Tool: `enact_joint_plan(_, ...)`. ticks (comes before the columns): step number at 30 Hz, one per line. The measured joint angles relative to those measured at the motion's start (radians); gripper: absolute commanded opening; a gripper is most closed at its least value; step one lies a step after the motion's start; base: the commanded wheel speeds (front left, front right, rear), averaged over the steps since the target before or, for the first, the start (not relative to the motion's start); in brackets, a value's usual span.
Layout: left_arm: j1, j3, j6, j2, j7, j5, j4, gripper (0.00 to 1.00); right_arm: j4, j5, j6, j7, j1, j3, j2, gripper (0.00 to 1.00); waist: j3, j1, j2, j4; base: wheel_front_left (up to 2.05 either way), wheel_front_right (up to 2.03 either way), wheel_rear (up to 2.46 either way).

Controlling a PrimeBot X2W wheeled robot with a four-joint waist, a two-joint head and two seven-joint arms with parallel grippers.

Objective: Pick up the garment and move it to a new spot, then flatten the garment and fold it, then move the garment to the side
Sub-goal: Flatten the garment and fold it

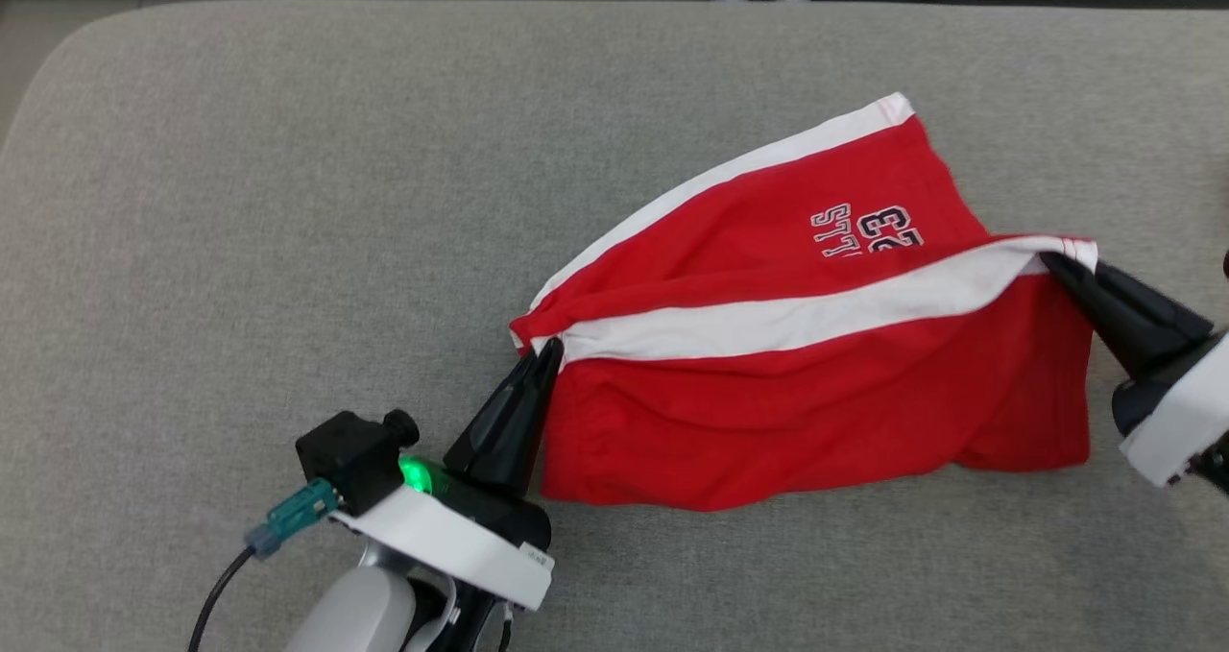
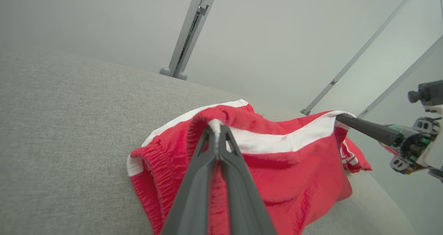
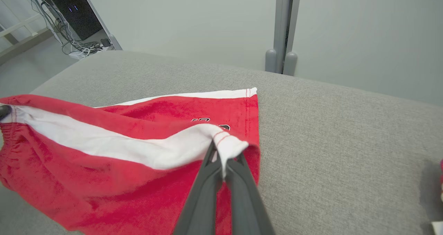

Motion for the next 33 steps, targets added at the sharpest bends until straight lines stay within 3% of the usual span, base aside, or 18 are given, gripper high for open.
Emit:
enact_joint_plan(10, -0.148, 0.018, 0.039, -0.04, -0.019, 0.022, 0.119, 0.0, 0.209, 0.055, 0.0, 0.083, -0.329, 0.162, 0.037, 0.0, 0.105, 0.0, 0.0, 0.091, 0.0, 0.0, 0.0)
enact_joint_plan(20, -0.176, 0.002, 0.042, -0.062, -0.033, 0.012, 0.159, 0.0, 0.336, 0.078, 0.0, 0.058, -0.481, 0.286, 0.038, 0.0, 0.125, 0.0, 0.0, 0.115, 0.0, 0.0, 0.0)
enact_joint_plan(29, -0.222, -0.012, 0.07, -0.078, -0.05, 0.008, 0.194, 0.0, 0.407, 0.077, 0.0, 0.01, -0.597, 0.39, 0.041, 0.02, 0.158, 0.0, 0.0, 0.131, 0.0, 0.0, 0.0)
enact_joint_plan(30, -0.227, -0.016, 0.07, -0.08, -0.05, 0.004, 0.2, 0.0, 0.415, 0.076, 0.0, 0.008, -0.606, 0.405, 0.044, 0.06, 0.161, 0.0001, 0.0, 0.132, 0.0, 0.0, 0.0)
enact_joint_plan(31, -0.231, -0.018, 0.071, -0.081, -0.05, 0.001, 0.205, 0.0, 0.423, 0.076, 0.0, 0.002, -0.614, 0.417, 0.047, 0.17, 0.164, 0.0, 0.0, 0.133, 0.0, 0.0, 0.0)
enact_joint_plan(32, -0.234, -0.02, 0.074, -0.082, -0.049, -0.002, 0.211, 0.0, 0.431, 0.076, 0.0, -0.011, -0.622, 0.424, 0.053, 0.43, 0.167, 0.0, 0.0, 0.133, 0.0, 0.0, 0.0)
enact_joint_plan(33, -0.234, -0.021, 0.077, -0.083, -0.049, -0.008, 0.216, 0.15, 0.444, 0.077, 0.0, -0.026, -0.631, 0.426, 0.059, 1.0, 0.17, 0.0001, 0.0, 0.133, 0.0, 0.0, 0.0)
